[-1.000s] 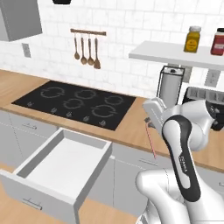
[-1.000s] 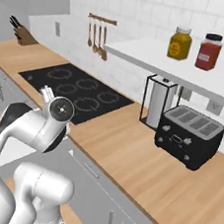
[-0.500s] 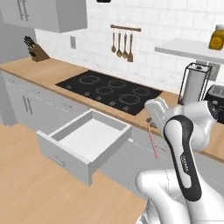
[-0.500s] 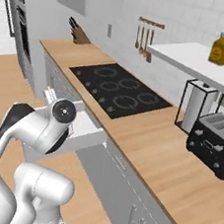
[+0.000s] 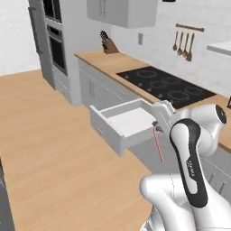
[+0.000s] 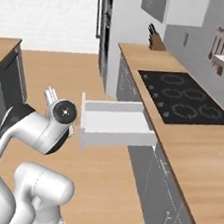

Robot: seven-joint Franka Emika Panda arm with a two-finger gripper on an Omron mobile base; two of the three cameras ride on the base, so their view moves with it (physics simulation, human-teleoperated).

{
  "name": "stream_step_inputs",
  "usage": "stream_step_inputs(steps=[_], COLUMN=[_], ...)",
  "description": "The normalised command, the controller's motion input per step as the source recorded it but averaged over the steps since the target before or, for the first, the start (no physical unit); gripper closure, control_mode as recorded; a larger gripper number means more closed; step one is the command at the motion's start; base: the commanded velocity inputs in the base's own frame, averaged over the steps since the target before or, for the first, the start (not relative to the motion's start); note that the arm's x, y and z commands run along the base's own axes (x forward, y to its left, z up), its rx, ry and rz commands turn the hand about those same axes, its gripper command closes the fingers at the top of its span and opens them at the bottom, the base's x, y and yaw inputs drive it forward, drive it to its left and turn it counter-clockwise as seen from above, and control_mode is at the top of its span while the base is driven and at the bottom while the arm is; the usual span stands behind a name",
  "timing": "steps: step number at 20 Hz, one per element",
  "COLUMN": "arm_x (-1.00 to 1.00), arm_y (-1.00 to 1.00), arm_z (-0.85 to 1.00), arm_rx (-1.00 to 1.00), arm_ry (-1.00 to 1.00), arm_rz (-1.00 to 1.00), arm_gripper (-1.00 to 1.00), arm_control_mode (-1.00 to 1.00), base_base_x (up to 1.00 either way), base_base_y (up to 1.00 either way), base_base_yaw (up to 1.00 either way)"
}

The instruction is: Take a straw from the drawer in front and place it inside the glass cup on the dining counter.

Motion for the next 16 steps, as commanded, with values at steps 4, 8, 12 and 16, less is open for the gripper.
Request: stream_step_inputs(steps=[4,8,12,16], arm_x=[0.0,0.0,0.0,0.0], arm_y=[0.0,0.0,0.0,0.0], arm_z=[0.0,0.0,0.0,0.0], arm_rx=[0.0,0.0,0.0,0.0], arm_ry=[0.0,0.0,0.0,0.0], arm_rz=[0.0,0.0,0.0,0.0], arm_gripper=[1.0,1.0,1.0,1.0], arm_control_mode=[1.0,1.0,1.0,1.0], base_base_x=[-0.51,-0.63,-0.89,-0.99], base_base_y=[0.0,0.0,0.0,0.0], base_base_yaw=[0.61,0.55,0.48,0.38])
